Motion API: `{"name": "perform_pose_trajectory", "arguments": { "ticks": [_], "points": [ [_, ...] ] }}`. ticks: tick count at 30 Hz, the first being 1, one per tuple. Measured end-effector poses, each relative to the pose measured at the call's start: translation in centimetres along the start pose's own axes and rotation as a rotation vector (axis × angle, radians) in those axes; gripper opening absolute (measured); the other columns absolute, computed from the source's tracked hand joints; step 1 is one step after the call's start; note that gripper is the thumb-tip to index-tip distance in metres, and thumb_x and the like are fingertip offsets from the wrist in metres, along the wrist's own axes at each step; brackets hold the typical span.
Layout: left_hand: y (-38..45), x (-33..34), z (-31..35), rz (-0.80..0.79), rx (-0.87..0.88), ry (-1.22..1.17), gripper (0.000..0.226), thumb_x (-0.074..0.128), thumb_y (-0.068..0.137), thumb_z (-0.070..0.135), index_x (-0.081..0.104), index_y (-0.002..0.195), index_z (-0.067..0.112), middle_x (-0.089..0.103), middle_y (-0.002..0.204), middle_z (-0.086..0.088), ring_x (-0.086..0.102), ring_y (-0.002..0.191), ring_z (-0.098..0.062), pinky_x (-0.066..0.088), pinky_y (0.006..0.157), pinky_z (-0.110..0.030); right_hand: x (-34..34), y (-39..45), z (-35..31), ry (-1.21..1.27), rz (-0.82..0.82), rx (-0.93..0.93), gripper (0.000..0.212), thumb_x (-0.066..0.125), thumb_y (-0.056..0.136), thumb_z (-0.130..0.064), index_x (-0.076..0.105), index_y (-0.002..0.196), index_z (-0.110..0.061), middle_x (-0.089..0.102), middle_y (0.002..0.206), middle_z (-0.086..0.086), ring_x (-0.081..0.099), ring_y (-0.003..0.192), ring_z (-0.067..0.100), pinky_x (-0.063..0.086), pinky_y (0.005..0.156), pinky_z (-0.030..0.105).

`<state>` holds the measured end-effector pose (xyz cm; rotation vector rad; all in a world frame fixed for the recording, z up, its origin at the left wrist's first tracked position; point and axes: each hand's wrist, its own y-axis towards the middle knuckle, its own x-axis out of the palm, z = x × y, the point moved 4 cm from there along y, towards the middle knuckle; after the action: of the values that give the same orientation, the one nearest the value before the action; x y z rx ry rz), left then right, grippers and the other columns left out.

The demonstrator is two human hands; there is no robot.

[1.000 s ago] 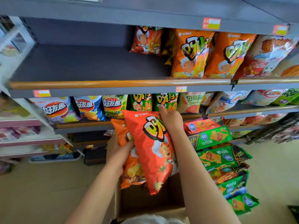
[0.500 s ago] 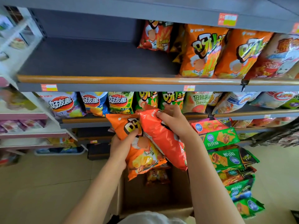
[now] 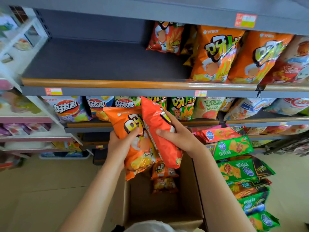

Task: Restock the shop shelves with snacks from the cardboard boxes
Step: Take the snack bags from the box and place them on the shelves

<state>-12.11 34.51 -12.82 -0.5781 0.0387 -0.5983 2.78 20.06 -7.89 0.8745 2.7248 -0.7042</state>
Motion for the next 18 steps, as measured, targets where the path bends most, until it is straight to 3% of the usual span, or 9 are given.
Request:
{"name": "perform_pose_trajectory", "arguments": {
  "ticks": [2, 5, 9, 12, 14, 16, 18],
  "points": [
    [-0.2, 0.3, 0.8, 0.037, 0.062, 0.035, 0.081, 0.092, 0.061, 0.043, 0.051, 0.129, 0.025, 0.071, 0.112, 0.003, 0.072, 0.095, -0.018, 0.060, 0.078, -0.041, -0.3, -0.1, 0.0, 0.019, 0.060, 0.013, 0.084, 0.075, 0.069, -0.070, 0.022, 0.133, -0.077, 0.035, 0.154, -0.012, 0.037, 0.142, 0.019, 0.043, 0.109, 0.051],
    [-0.5, 1.0, 3.5, 0.031, 0.177, 0.069, 0.071, 0.091, 0.065, 0.036, 0.049, 0.122, 0.033, 0.068, 0.113, 0.008, 0.069, 0.100, -0.016, 0.057, 0.083, -0.041, -1.6, -0.6, -0.7, 0.179, 0.159, -0.038, 0.079, 0.070, 0.078, -0.063, 0.025, 0.142, -0.066, 0.044, 0.146, -0.019, 0.050, 0.131, 0.009, 0.044, 0.109, 0.040],
    [-0.5, 3.0, 9.3, -0.115, 0.298, 0.129, 0.065, 0.091, 0.054, 0.049, 0.058, 0.110, 0.046, 0.073, 0.108, 0.012, 0.071, 0.100, -0.016, 0.058, 0.085, -0.045, -4.1, -0.7, -1.6, 0.511, 0.157, -0.081, 0.080, 0.070, 0.071, -0.061, 0.037, 0.143, -0.055, 0.058, 0.140, -0.012, 0.062, 0.122, 0.012, 0.047, 0.107, 0.045],
    [0.0, 5.0, 13.7, -0.167, 0.383, 0.157, 0.048, 0.088, 0.067, 0.036, 0.065, 0.109, 0.035, 0.076, 0.101, 0.010, 0.074, 0.092, -0.013, 0.060, 0.075, -0.037, -5.7, -1.1, -3.2, 0.625, 0.192, -0.116, 0.071, 0.069, 0.077, -0.047, 0.043, 0.144, -0.043, 0.066, 0.130, -0.005, 0.068, 0.113, 0.017, 0.053, 0.098, 0.044],
    [0.7, 6.3, 16.2, -0.181, 0.411, 0.154, 0.037, 0.084, 0.074, 0.032, 0.069, 0.108, 0.028, 0.077, 0.098, 0.005, 0.075, 0.088, -0.016, 0.061, 0.076, -0.039, -7.2, -1.9, -4.4, 0.691, 0.253, -0.163, 0.064, 0.067, 0.078, -0.042, 0.049, 0.139, -0.040, 0.070, 0.123, -0.001, 0.070, 0.108, 0.019, 0.059, 0.087, 0.040],
    [2.1, 7.6, 17.8, -0.195, 0.421, 0.109, 0.042, 0.083, 0.077, 0.033, 0.066, 0.114, 0.022, 0.077, 0.101, -0.001, 0.075, 0.090, -0.020, 0.061, 0.080, -0.044, -8.5, -2.7, -5.2, 0.734, 0.325, -0.227, 0.059, 0.068, 0.081, -0.036, 0.050, 0.138, -0.040, 0.072, 0.118, -0.002, 0.071, 0.104, 0.020, 0.061, 0.080, 0.038],
    [3.6, 8.8, 18.8, -0.165, 0.434, 0.069, 0.054, 0.085, 0.075, 0.036, 0.061, 0.121, 0.020, 0.075, 0.107, -0.002, 0.075, 0.092, -0.019, 0.061, 0.080, -0.045, -9.4, -3.0, -5.4, 0.702, 0.419, -0.280, 0.059, 0.070, 0.088, -0.028, 0.048, 0.139, -0.046, 0.072, 0.116, -0.011, 0.071, 0.105, 0.015, 0.059, 0.085, 0.039]
  ]
}}
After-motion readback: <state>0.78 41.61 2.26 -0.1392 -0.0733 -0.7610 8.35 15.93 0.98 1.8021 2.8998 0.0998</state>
